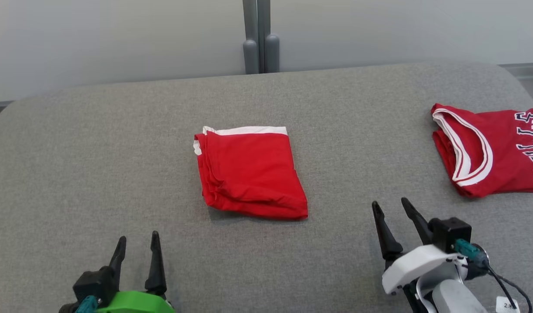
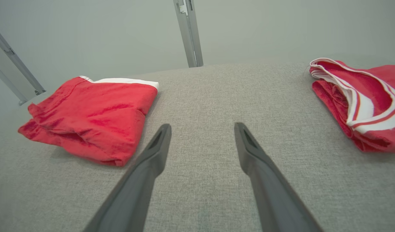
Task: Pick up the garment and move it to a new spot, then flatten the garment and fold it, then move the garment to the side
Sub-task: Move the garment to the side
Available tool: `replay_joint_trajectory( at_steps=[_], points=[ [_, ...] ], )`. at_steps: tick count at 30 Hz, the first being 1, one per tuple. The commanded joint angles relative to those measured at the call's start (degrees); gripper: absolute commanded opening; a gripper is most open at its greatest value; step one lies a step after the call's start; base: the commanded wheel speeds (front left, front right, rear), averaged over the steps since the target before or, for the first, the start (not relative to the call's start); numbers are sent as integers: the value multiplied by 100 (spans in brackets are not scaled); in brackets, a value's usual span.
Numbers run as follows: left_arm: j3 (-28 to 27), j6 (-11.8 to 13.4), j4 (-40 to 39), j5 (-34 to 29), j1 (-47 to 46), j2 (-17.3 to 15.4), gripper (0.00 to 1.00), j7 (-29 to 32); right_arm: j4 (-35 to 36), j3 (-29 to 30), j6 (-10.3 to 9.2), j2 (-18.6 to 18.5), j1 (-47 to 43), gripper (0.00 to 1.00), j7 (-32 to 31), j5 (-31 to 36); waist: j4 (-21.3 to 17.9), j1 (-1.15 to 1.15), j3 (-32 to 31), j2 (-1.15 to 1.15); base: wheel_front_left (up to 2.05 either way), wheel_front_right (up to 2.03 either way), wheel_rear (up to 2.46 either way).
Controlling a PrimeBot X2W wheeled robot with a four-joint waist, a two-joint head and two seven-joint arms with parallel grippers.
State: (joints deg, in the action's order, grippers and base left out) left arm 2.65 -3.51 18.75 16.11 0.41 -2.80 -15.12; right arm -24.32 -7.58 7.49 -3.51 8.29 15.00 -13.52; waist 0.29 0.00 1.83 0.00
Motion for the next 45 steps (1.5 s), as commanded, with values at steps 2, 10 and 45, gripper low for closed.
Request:
replay_joint_trajectory(
  at_steps=[2,10,45],
  points=[
    [106,-9,-35,6,-218,-23,100,2,-82,-95,-3,-60,210,100,19,-52,225,0,315,0,0,0,0],
    [808,1,-106,155,-636,-23,100,2,-688,-593,-3,-141,1176,100,18,-535,927,0,935,0,0,0,0],
    [938,59,-85,30,-774,-22,100,2,-2367,-1298,-11,-280,2025,0,-3,-2424,626,0,919,0,0,0,0]
  ],
)
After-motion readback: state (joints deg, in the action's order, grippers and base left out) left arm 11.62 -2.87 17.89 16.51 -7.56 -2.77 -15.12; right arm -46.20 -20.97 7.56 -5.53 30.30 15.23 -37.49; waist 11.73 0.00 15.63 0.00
